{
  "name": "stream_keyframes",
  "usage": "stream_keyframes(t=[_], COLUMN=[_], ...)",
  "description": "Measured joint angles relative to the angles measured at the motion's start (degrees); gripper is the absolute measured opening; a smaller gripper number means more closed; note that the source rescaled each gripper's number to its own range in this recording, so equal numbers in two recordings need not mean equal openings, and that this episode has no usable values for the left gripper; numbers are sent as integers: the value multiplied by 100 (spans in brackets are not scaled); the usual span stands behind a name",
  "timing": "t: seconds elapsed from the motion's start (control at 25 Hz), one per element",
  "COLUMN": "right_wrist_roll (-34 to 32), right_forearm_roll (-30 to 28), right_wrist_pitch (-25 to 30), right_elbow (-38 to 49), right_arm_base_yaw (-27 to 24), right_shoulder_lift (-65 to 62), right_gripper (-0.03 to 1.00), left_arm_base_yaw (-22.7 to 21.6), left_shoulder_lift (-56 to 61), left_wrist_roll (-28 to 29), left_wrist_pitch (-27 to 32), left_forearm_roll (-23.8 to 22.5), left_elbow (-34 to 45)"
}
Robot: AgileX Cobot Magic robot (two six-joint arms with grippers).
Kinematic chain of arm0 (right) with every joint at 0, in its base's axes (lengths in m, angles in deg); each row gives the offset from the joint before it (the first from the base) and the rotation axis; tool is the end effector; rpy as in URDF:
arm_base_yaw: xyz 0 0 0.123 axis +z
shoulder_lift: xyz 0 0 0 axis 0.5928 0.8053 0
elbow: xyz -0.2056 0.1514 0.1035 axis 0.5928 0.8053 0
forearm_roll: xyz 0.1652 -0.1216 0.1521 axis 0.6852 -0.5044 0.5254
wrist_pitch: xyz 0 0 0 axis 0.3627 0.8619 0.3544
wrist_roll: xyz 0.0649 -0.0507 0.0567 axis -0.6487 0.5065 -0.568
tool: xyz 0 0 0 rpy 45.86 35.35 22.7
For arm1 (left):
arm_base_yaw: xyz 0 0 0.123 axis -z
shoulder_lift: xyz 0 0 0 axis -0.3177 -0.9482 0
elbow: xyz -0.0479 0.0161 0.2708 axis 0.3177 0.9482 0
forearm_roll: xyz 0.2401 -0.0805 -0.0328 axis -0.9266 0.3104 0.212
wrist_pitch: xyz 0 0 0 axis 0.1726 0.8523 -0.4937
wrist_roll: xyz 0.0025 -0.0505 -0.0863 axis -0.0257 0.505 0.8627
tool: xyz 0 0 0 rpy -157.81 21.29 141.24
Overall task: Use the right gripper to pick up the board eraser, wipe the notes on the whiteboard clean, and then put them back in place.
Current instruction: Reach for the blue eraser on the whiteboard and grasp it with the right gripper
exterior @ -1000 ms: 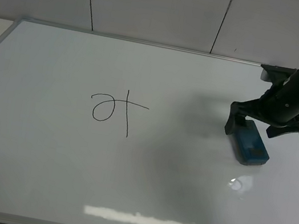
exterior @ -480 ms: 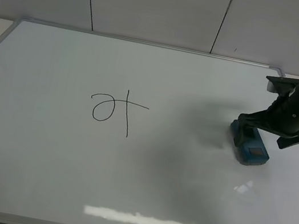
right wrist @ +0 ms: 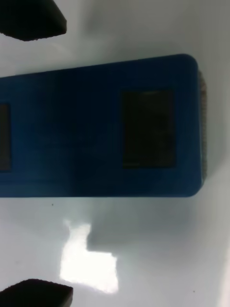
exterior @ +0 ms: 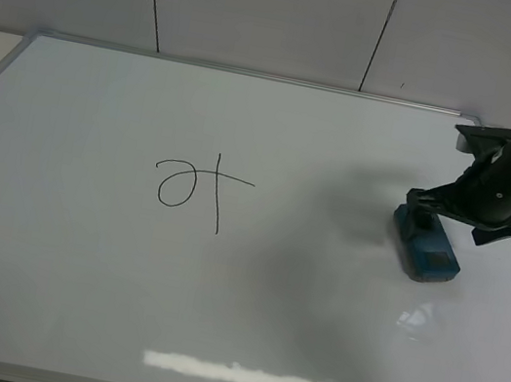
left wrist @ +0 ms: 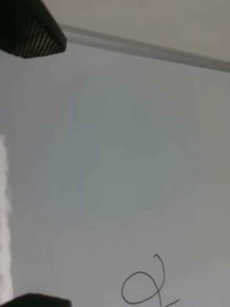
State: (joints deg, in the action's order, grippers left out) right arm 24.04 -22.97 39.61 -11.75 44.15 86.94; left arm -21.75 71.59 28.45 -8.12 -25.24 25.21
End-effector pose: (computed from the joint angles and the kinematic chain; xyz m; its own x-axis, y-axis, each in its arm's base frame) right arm 0.3036 0.0433 0.1256 -0.9671 -0.1832 -0.1765 -0.1875 0.9822 0.0079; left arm 0.0153 -0.0069 0.2770 -0.4418 0.0182 -0.8969 0.0324 0.9995 0.0043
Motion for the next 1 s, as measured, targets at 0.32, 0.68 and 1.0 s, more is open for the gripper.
stream_keyframes(t=[0.32,0.68,1.0], right_wrist_roll=[-46,-51,-528], right_forearm_roll=[0,0,-70], right_wrist_pitch=[-63,-167,-145], right_elbow=[0,0,0], right_arm_base_yaw=[0,0,0], right_shoulder_lift=[138,142,142], right_gripper=[100,82,2], left_arm_base_yaw=[0,0,0], left_shoulder_lift=[0,0,0], left_wrist_roll=[0,0,0], left_wrist_pitch=[0,0,0], left_forearm_roll=[0,0,0], left_elbow=[0,0,0])
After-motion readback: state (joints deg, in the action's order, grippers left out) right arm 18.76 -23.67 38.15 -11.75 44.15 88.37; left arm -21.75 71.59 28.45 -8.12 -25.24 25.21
